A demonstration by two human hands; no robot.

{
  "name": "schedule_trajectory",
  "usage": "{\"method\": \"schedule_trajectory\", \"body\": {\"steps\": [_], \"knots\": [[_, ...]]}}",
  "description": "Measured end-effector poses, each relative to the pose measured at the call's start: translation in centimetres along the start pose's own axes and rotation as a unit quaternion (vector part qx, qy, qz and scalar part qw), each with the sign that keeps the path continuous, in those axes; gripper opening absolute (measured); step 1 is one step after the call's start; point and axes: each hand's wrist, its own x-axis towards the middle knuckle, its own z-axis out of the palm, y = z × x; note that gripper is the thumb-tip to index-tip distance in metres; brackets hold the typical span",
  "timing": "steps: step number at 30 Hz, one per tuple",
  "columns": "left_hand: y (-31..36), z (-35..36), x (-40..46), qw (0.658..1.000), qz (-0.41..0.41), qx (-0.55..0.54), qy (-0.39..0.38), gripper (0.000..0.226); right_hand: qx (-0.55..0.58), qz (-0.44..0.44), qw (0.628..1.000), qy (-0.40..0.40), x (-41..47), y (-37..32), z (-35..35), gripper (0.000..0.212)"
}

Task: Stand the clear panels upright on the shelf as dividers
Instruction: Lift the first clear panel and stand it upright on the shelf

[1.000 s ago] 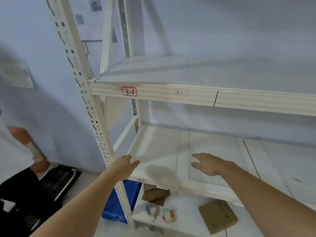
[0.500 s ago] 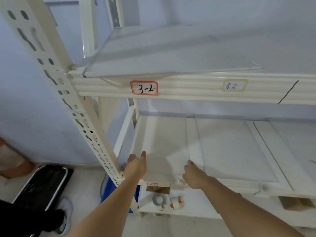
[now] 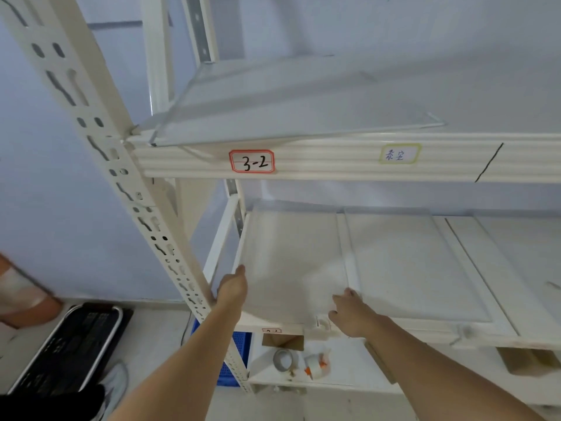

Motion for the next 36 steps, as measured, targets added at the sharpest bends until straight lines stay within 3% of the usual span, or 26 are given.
{"method": "schedule_trajectory", "body": {"steps": [4,7,9,11,14,16,18,20,23,29,36], "knots": [[2.3,-0.9,-3.0,0.984,0.017,-0.177,0.014,0.042,0.004,0.012,1.0,-0.003,-1.3,0.2,-1.1,0.082],[5.2,-1.2,-6.4,0.93,0.042,-0.36,-0.062,0.028,0.031,-0.023,0.998,0.048,-2.6,-1.4,-2.8,0.098],[6.9,-1.0,-9.2,0.901,0.088,-0.409,-0.116,0.025,0.049,-0.052,0.992,0.108,-3.2,-3.1,-4.1,0.102],[8.2,-0.6,-11.5,0.875,0.127,-0.431,-0.181,0.022,0.045,-0.072,0.983,0.161,-3.5,-4.5,-5.4,0.09],[8.5,0.9,-12.3,0.881,0.23,-0.342,-0.231,0.03,0.089,-0.072,0.978,0.176,-3.9,-5.5,-7.0,0.066],[7.4,2.0,-11.0,0.911,0.33,-0.128,-0.213,0.053,0.153,-0.057,0.973,0.16,-4.2,-5.5,-7.7,0.057],[5.6,3.2,-9.8,0.891,0.362,0.118,-0.247,0.075,0.194,-0.048,0.968,0.149,-4.5,-5.4,-8.1,0.055],[3.9,4.4,-9.6,0.86,0.343,0.257,-0.278,0.1,0.204,-0.049,0.968,0.141,-4.9,-5.3,-8.1,0.055],[2.9,6.4,-9.5,0.857,0.337,0.286,-0.264,0.112,0.182,-0.052,0.973,0.135,-5.5,-5.3,-7.8,0.051],[2.9,7.9,-9.8,0.854,0.362,0.274,-0.254,0.096,0.183,-0.063,0.972,0.133,-6.1,-4.9,-7.8,0.04],[2.1,7.6,-9.4,0.849,0.384,0.255,-0.26,0.098,0.188,-0.07,0.972,0.121,-6.7,-5.3,-7.5,0.035]]}}
